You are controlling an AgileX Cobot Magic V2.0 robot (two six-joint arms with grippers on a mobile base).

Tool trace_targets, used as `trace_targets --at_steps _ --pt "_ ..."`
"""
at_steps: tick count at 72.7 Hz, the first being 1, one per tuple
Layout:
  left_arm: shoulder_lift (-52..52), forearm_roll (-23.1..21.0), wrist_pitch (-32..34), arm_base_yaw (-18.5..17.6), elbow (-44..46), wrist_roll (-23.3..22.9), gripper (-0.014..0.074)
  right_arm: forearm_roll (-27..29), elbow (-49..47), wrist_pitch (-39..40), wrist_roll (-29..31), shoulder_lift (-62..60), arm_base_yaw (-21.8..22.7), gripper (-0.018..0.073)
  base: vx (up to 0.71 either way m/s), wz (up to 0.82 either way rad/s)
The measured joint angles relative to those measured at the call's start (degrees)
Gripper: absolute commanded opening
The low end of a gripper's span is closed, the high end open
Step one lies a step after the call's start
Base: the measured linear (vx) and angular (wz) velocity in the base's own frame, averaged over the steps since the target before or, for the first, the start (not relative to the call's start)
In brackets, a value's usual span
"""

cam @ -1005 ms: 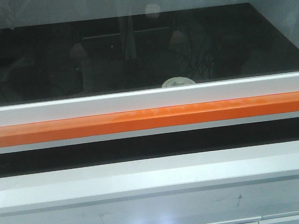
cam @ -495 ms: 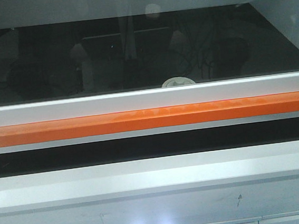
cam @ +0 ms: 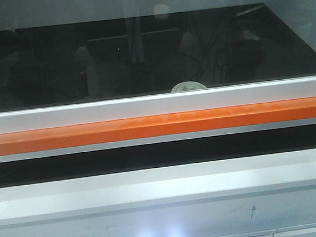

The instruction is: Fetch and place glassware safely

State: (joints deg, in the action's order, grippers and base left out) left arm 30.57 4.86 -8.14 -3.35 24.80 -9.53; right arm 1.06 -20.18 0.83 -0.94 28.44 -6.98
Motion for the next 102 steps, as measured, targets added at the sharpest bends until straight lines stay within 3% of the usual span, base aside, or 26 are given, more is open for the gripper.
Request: trace_targets --at_steps 13,26,36,72,102 --pt "2.8 0.0 6.7 0.0 -6.5 0.0 -0.0007 0.0 7.5 7.4 -1.7 3.9 0.0 -0.0001 0.0 0.0" --pt "3.9 0.0 18.1 0.0 -13.4 0.0 -0.0007 0.1 8.7 11.7 -2.5 10.5 0.0 -0.0001 0.0 0.0" --pt "5.9 0.0 22.5 0.0 -14.2 0.0 -0.0007 -0.2 8.7 15.8 -2.5 16.6 0.0 -0.0001 0.0 0.0" --pt "15.5 0.2 29.7 0.0 -14.5 0.7 -0.0007 -1.5 8.7 27.6 -2.6 26.7 0.0 -0.0001 0.0 0.0" --pt "17.2 0.2 27.3 -0.2 -14.5 0.0 -0.0007 -1.5 8.7 31.7 -3.0 30.6 0.0 -0.0001 0.0 0.01"
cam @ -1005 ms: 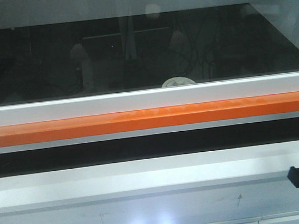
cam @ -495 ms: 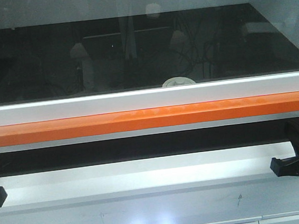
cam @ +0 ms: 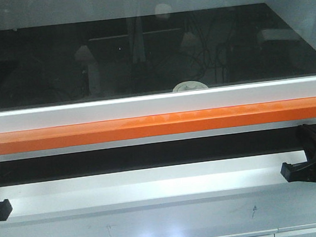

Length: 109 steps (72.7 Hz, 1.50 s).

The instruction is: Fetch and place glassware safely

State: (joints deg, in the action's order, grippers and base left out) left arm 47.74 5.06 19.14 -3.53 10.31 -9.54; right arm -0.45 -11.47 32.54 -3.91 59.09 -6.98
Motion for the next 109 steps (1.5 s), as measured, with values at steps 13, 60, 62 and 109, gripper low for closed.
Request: trace_targets --at_steps 13,60,62,109 --pt "0.1 0.0 0.4 0.0 0.0 0.0 -0.0007 0.0 0.0 3.0 0.0 1.1 0.0 -0.0001 0.0 0.0" --pt "7.5 -0.3 13.4 0.0 -0.1 4.3 -0.0007 0.0 0.0 10.4 1.9 4.1 0.0 -0.0001 0.0 0.0" --pt "7.5 -0.6 13.5 0.0 -0.1 4.4 -0.0007 -0.1 0.0 10.4 2.2 4.2 0.0 -0.0001 0.0 0.0" --pt "7.5 -10.1 13.9 0.0 -0.3 10.1 -0.0007 -0.4 0.0 10.5 2.6 4.2 0.0 -0.0001 0.0 0.0"
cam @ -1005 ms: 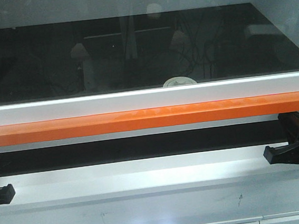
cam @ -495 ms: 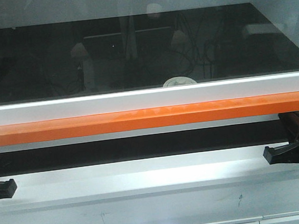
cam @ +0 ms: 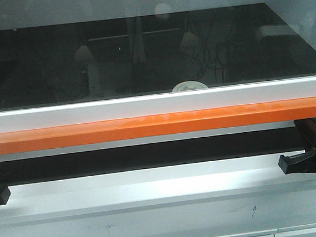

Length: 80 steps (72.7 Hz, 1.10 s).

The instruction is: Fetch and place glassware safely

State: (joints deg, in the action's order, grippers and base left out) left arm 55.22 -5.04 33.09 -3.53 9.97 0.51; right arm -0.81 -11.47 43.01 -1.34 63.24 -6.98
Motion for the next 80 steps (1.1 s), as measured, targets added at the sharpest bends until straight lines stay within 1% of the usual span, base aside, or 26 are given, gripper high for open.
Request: trace_targets --at_steps 23,30,39,46,80 --pt "0.0 -0.4 -0.6 0.0 0.4 0.5 -0.0007 0.0 -0.1 -0.1 1.3 0.0 0.0 -0.0001 0.0 0.0" --pt "-0.1 -0.6 -4.3 0.0 2.0 0.9 -0.0007 0.0 -0.6 -1.0 1.3 0.0 0.0 -0.0001 0.0 0.0" --pt "-0.2 -0.8 -9.4 0.0 4.3 2.8 -0.0007 0.0 -1.1 -1.8 1.3 0.2 0.0 -0.0001 0.0 0.01" --pt "-0.2 -0.8 -11.0 0.0 5.2 3.1 -0.0007 0.1 -1.3 -2.1 1.3 0.2 0.0 -0.0001 -0.01 0.03" --pt "-1.5 -0.5 -11.1 0.0 5.5 3.2 -0.0007 0.4 -1.0 -6.8 1.3 -5.3 0.0 -0.0001 0.0 0.01"
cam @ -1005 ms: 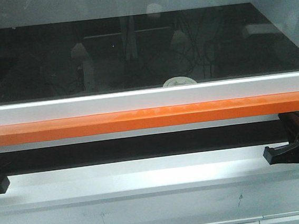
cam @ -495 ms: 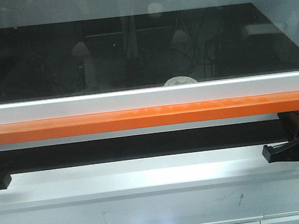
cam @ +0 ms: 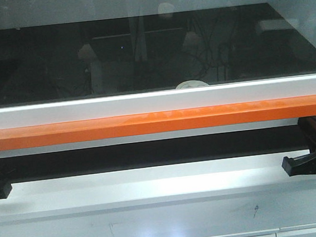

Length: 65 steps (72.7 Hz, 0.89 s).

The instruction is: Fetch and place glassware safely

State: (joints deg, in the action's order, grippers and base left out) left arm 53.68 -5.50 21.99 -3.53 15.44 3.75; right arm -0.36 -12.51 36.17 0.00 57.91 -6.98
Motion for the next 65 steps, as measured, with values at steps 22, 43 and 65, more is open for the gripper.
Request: trace_targets --at_steps 22,43,65 --pt "-1.1 -0.1 0.3 0.0 0.2 0.0 -0.0008 0.4 -1.0 -0.2 0.0 -0.3 -0.2 -0.0001 0.0 0.0" --pt "-1.4 0.1 3.5 0.0 0.4 -0.7 -0.0008 0.4 -3.9 -2.4 0.0 -0.3 -0.2 -0.0001 0.0 0.0" --pt "-1.9 0.1 8.6 0.0 1.5 -1.3 -0.0008 0.4 -6.7 -1.0 0.0 -1.4 -0.2 -0.0001 0.0 0.0"
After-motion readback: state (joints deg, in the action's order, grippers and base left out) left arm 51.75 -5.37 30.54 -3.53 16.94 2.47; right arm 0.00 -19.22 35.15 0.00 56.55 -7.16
